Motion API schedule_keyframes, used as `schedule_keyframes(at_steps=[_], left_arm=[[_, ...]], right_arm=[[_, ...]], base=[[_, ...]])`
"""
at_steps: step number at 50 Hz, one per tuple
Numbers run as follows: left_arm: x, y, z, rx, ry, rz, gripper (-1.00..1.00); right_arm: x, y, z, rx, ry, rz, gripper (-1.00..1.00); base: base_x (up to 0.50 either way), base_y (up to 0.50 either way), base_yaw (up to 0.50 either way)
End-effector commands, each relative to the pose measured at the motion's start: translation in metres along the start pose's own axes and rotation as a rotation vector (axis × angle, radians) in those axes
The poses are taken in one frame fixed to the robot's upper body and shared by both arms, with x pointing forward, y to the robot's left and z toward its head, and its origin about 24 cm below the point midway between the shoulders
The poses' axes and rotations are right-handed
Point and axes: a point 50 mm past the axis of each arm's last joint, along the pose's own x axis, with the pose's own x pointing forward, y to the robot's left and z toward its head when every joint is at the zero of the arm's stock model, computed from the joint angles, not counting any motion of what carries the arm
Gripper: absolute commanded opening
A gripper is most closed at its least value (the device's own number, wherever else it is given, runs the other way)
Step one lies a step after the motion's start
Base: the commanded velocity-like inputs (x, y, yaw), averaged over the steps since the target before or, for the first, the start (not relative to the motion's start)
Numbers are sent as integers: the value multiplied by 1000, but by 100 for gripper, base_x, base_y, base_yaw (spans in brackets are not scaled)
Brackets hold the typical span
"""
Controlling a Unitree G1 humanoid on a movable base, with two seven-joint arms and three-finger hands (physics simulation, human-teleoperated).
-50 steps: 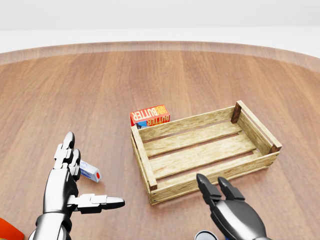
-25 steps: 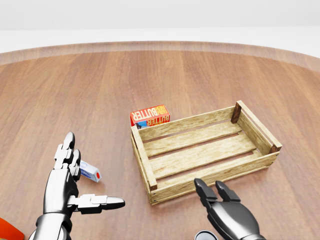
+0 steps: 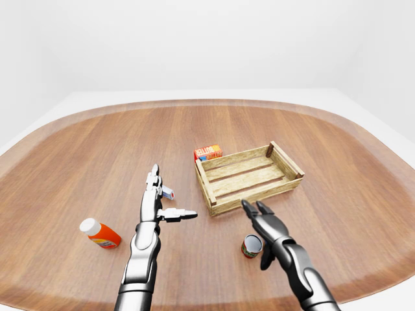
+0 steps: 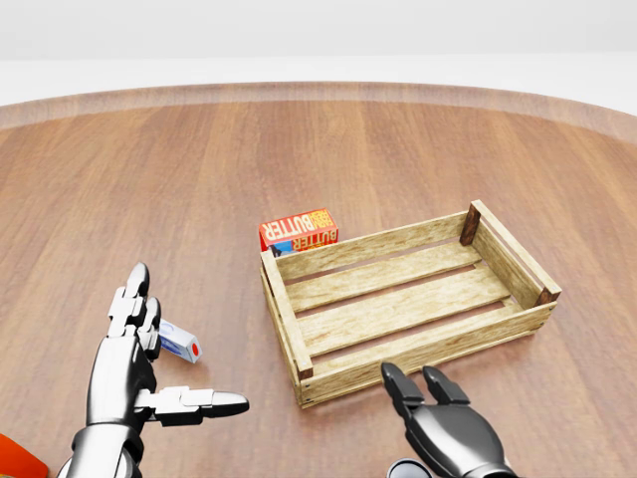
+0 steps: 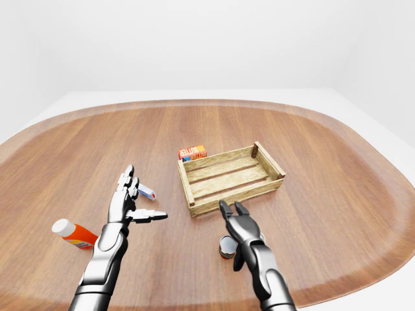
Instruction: Pick up the tomato sauce, and put it in the wooden tray.
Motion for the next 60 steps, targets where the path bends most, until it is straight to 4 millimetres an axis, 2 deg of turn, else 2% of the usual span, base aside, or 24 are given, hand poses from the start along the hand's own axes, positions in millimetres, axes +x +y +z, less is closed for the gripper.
schedule_keyframes(at_steps=[1, 12, 30, 31, 33, 36, 52, 60], left_arm=[[0, 0, 0, 0, 0, 0, 100], [-1, 0, 0, 1, 0, -1, 100], [-1, -1, 0, 2, 0, -1, 100], [-1, 0, 0, 2, 1, -1, 100], [-1, 0, 0, 2, 0, -1, 100], [-1, 0, 0, 1, 1, 0, 100], [-1, -1, 1, 1, 1, 0, 100], [-1, 0, 0, 0, 1, -1, 100]], right_arm=[[4, 7, -1, -19, 7, 18, 100], [5, 13, -6, -44, 23, 40, 100], [11, 12, -9, -51, 33, 50, 100], [8, 9, 8, -47, -15, 53, 100], [6, 5, 22, -49, -57, 55, 100], [5, 2, 28, -52, -78, 53, 100], [8, 2, 38, -60, -109, 61, 100], [8, 5, 34, -57, -99, 69, 100]], base=[[0, 0, 0], [0, 0, 0], [0, 0, 0], [0, 0, 0], [0, 0, 0], [0, 0, 0], [0, 0, 0], [0, 0, 0]])
